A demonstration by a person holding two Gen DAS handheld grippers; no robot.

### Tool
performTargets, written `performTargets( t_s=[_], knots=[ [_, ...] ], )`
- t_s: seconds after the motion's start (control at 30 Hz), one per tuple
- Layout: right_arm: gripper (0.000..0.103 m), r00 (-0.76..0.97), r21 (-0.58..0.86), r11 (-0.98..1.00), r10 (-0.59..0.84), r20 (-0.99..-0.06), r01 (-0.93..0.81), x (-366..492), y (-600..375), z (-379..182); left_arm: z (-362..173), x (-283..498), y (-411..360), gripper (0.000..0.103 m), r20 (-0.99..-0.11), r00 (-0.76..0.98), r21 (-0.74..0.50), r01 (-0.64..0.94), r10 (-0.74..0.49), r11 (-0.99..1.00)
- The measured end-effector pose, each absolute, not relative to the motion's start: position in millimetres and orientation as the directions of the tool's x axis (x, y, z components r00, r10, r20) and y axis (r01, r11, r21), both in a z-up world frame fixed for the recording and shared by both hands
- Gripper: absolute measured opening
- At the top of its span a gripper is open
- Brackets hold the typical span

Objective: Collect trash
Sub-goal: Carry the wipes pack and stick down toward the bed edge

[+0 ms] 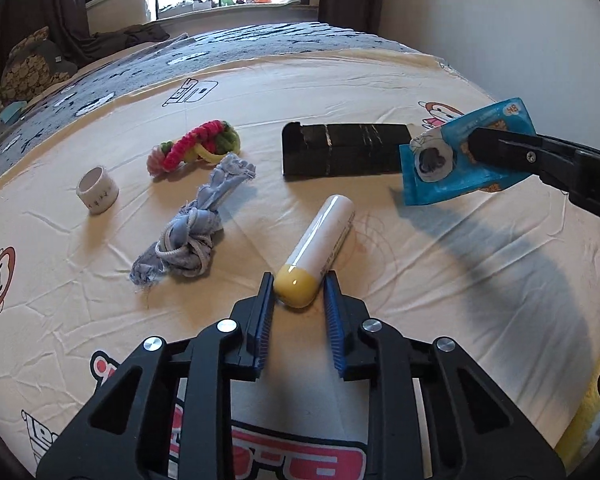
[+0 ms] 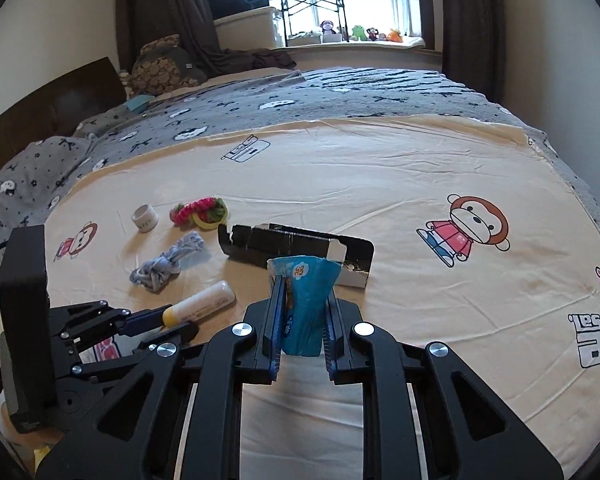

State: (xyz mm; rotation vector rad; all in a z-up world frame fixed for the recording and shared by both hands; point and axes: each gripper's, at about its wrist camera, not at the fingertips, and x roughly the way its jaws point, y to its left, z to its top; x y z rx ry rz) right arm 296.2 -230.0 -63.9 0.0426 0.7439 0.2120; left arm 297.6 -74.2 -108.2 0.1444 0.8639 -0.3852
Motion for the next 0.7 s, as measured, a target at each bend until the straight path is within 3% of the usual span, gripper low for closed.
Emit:
performTargets(
  t_s=[0.7],
  knots=[
    [0.017, 0.728, 0.075, 0.952, 0.275, -0.628, -0.295, 134.2, -221.6, -66.8, -81.1, 105.6, -43.4, 0.021, -0.681, 0.661, 0.015, 0.444, -0.316, 0.896]
  ],
)
